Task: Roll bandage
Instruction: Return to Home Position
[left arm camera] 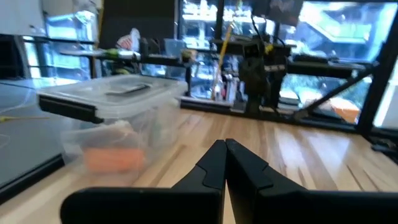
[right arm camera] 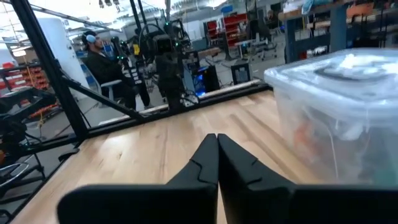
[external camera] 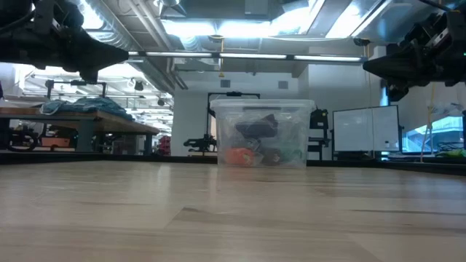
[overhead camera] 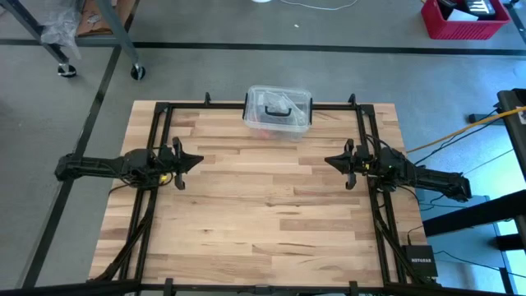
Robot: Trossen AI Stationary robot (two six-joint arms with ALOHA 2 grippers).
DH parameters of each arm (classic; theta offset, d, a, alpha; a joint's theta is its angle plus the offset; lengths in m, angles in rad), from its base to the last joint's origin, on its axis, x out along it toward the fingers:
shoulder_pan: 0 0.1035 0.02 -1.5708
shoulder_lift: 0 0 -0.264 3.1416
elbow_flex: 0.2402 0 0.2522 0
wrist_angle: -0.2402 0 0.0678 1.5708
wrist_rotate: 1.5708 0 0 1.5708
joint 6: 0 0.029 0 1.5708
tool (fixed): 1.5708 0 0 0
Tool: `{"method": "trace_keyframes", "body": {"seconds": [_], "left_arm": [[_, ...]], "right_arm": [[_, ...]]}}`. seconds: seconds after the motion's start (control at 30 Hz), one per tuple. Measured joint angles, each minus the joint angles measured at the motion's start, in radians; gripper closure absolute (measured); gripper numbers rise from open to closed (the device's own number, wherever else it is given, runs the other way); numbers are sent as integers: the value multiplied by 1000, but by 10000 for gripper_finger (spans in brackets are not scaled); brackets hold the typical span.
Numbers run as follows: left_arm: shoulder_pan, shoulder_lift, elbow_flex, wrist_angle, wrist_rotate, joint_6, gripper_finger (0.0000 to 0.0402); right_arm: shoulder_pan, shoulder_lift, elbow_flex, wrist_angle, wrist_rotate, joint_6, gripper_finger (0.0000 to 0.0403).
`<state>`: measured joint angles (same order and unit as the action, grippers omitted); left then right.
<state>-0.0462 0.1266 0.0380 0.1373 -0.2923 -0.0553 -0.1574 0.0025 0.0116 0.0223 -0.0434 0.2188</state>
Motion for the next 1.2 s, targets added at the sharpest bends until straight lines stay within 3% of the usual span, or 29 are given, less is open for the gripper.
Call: {"method": "trace_keyframes", "body": {"seconds": [0.17, 0.53, 1.2], "left_arm": [[0, -128, -28, -83, -34, -8, 400], [5, -120, -28, -76, -82, 41, 398], [5, -118, -28, -76, -83, 29, 398]], "right_arm": [[0, 0, 0, -2, -18, 13, 397], [0, 20, -1, -6, 71, -16, 382], [0, 20, -2, -7, 77, -15, 366]]}}
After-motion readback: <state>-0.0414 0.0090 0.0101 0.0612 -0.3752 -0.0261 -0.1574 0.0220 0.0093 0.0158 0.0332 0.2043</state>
